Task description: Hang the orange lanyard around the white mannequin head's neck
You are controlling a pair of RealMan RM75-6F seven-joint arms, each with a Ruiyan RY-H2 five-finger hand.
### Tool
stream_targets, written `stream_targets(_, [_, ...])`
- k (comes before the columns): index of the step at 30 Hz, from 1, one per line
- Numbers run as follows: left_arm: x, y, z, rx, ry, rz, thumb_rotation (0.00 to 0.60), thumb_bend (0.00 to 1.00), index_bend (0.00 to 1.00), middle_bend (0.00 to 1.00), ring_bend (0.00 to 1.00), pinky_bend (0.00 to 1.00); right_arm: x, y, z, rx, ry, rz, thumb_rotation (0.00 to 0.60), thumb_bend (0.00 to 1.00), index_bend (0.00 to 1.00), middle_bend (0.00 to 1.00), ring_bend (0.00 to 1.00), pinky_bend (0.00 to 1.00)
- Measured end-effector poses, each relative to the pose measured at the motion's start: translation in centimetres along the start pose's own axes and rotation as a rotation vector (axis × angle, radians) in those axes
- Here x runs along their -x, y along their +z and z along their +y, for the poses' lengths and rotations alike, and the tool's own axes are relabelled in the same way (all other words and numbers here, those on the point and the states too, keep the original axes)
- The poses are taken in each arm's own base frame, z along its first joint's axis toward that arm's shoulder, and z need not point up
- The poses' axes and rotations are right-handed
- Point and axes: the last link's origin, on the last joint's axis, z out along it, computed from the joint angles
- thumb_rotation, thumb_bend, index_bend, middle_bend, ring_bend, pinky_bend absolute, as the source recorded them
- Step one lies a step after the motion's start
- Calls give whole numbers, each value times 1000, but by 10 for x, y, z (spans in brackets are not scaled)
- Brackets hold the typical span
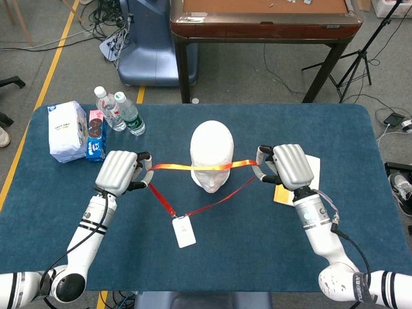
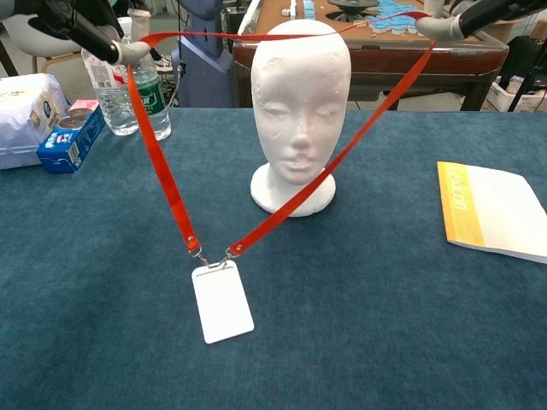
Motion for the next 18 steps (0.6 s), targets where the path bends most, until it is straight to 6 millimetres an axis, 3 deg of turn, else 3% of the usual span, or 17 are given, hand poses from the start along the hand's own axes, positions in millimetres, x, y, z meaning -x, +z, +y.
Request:
stream_targets(10, [-3, 13, 16, 24, -6, -26, 600, 425, 625, 974, 967, 985, -13, 10, 12, 48, -37, 25, 600, 414, 645, 1000, 1000, 1000])
stream_targets(18, [0, 43, 15, -10, 4, -3, 600, 426, 628, 975, 967, 985, -17, 23, 19, 91, -33, 42, 600, 413, 645, 1000, 1000, 1000])
